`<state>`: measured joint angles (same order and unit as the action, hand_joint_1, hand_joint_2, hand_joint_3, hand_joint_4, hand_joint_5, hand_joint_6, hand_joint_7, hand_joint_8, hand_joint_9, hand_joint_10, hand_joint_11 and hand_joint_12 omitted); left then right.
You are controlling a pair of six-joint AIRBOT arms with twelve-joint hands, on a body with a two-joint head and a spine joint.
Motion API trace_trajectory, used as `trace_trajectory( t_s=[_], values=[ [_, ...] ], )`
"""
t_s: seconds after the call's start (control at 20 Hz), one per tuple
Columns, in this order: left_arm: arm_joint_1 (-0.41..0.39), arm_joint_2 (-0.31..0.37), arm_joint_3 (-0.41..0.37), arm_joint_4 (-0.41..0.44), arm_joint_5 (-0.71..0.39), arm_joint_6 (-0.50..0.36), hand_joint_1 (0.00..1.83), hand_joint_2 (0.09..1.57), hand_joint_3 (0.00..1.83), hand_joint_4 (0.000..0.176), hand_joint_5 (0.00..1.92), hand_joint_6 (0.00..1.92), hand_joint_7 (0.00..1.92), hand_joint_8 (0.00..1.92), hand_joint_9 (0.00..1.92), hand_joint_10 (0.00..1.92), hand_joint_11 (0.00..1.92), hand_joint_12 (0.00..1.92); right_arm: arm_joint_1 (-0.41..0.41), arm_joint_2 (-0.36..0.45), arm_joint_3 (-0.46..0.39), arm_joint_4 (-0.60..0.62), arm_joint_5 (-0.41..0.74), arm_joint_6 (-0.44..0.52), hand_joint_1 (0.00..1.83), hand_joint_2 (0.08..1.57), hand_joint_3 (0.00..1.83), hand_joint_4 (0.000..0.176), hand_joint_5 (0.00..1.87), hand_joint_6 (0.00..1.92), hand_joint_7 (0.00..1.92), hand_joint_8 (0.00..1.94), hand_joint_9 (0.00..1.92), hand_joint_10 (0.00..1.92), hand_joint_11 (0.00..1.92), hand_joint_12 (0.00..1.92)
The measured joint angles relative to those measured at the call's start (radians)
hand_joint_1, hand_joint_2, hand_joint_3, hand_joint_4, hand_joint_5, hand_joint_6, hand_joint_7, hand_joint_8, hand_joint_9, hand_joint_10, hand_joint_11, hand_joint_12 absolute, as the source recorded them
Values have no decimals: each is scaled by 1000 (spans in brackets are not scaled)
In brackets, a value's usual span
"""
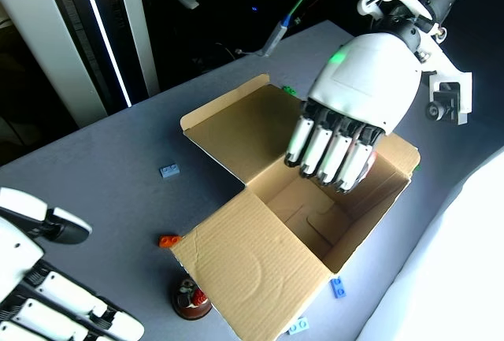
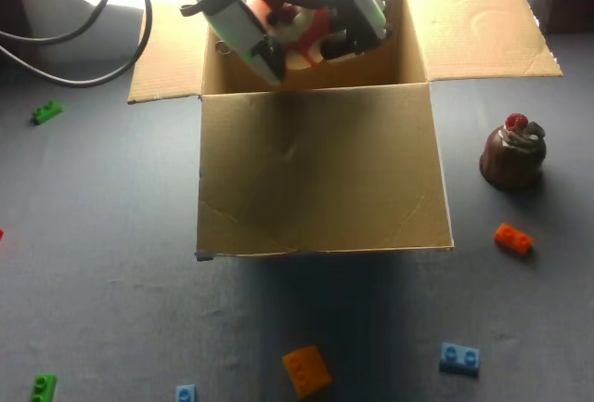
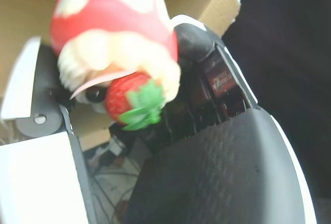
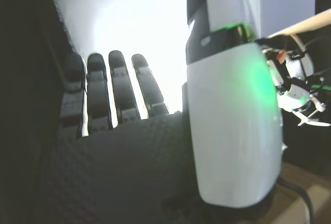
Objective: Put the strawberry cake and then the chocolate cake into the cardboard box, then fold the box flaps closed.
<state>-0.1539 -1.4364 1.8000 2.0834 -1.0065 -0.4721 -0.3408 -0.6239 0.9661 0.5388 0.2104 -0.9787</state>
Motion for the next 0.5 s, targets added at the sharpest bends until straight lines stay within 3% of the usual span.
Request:
trace_trajectory(
  t_s=[0.05,0.15,0.3,0.4,0.45,0.5],
  values=[
    [2,0,3,2,7,5,934,1152,0,0,492,538,532,533,442,887,245,1518,0,-13,18,7,-6,39,801,966,1,0,0,0,117,6,115,4,0,391],
    [14,-2,12,3,14,11,766,1129,0,0,513,149,581,107,480,465,126,1369,0,-34,27,10,-7,43,787,973,2,0,0,0,120,2,112,1,0,378],
    [21,-8,16,14,26,24,656,1061,0,2,472,7,502,0,499,117,42,1327,-33,-107,60,6,18,36,815,963,0,3,0,0,109,0,109,0,0,400],
    [22,-8,20,9,32,26,602,1038,0,18,414,0,440,0,469,73,21,1316,-57,-164,108,7,20,36,773,979,4,0,0,0,95,0,95,0,0,385],
    [22,-8,22,15,39,26,573,1007,0,32,370,0,403,0,438,50,3,1277,-63,-189,134,7,18,35,780,980,4,0,0,0,106,4,100,3,0,378],
    [23,-8,26,21,45,30,504,928,0,73,255,0,285,0,328,4,0,1136,-64,-216,165,9,26,36,772,975,1,2,0,0,128,12,118,10,0,377]
  ],
)
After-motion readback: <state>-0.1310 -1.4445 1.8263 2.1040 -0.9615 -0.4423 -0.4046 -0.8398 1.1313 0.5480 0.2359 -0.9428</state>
